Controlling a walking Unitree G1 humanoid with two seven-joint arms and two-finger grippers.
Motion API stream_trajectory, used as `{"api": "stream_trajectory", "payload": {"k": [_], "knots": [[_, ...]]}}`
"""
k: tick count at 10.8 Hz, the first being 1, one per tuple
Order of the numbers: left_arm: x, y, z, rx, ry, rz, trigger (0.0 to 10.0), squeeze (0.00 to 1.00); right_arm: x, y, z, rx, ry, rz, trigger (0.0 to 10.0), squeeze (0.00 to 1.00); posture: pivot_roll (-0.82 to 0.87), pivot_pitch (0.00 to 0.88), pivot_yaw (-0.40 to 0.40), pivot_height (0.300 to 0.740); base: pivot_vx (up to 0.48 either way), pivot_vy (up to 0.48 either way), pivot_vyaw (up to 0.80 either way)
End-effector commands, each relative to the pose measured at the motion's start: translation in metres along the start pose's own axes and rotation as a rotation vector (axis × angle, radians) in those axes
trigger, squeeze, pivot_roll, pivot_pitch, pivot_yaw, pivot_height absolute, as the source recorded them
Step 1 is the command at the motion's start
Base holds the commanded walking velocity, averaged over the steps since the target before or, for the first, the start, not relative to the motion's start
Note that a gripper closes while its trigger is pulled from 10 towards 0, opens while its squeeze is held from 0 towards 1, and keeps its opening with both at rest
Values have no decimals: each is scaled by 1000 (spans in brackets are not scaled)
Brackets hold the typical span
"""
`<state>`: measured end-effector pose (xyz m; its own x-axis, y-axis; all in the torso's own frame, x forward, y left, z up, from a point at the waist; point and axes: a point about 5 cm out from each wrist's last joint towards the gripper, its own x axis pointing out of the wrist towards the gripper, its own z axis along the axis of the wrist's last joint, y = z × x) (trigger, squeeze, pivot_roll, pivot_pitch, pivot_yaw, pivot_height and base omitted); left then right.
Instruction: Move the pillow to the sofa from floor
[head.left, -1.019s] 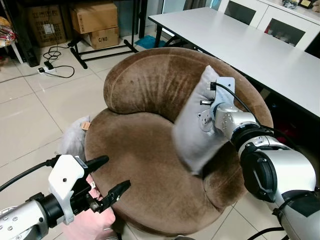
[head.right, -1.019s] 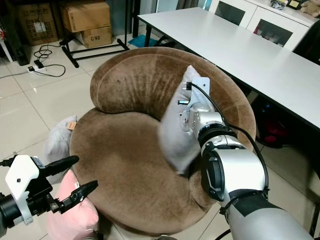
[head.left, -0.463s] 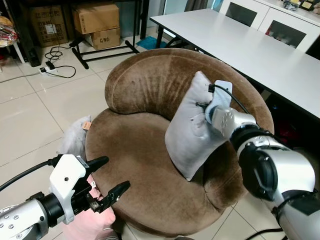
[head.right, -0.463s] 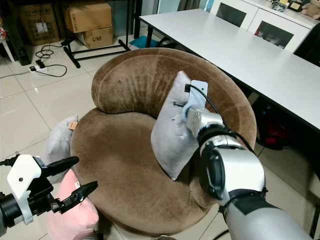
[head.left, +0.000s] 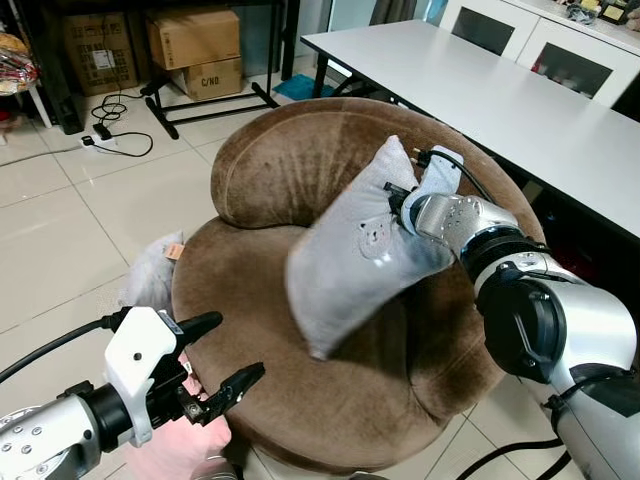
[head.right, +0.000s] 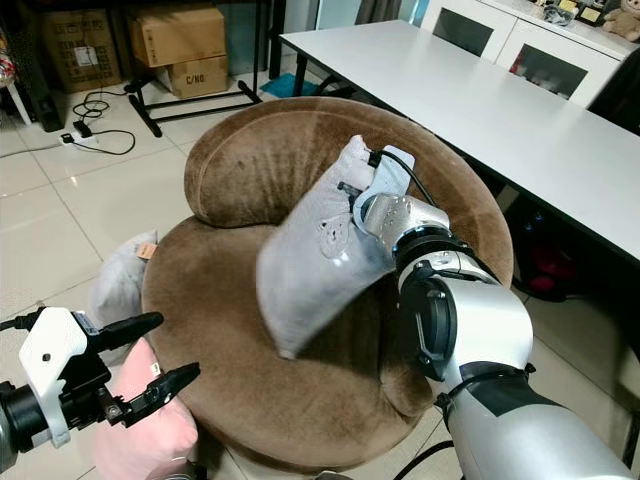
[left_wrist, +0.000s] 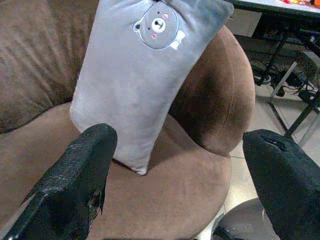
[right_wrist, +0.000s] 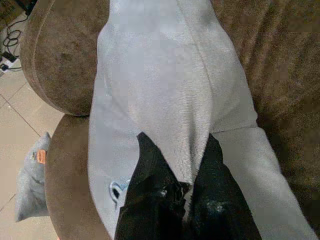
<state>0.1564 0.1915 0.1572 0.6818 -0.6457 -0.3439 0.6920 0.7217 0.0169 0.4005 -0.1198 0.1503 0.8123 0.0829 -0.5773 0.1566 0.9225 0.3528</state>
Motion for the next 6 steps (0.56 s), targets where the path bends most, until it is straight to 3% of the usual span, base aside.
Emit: {"api": "stream_trajectory", "payload": {"k": [1, 2, 3, 4, 5, 6], "knots": [[2, -2, 2, 7, -1, -17, 10000, 1000, 0, -3, 3, -3, -28, -21, 10000, 0, 34, 0, -174, 740, 0, 0, 0], [3, -4, 0, 11, 9, -26, 10000, 1000, 5, -6, -19, -59, 3, -64, 10000, 0, 35, 0, -177, 740, 0, 0, 0], [3, -4, 0, 11, 11, -27, 10000, 1000, 7, -7, -23, -76, 5, -72, 10000, 0, 35, 0, -177, 740, 0, 0, 0], [5, -5, -2, 13, 16, -27, 10000, 1000, 8, -9, -28, -161, -27, -110, 10000, 0, 35, 0, -180, 740, 0, 0, 0], [5, -5, -2, 14, 15, -25, 10000, 1000, 8, -6, -28, -164, -35, -107, 10000, 0, 36, 0, -184, 740, 0, 0, 0], [6, -5, -2, 15, 14, -22, 10000, 1000, 8, 4, -27, -147, -58, -37, 10000, 863, 36, 0, -189, 740, 0, 0, 0]]}}
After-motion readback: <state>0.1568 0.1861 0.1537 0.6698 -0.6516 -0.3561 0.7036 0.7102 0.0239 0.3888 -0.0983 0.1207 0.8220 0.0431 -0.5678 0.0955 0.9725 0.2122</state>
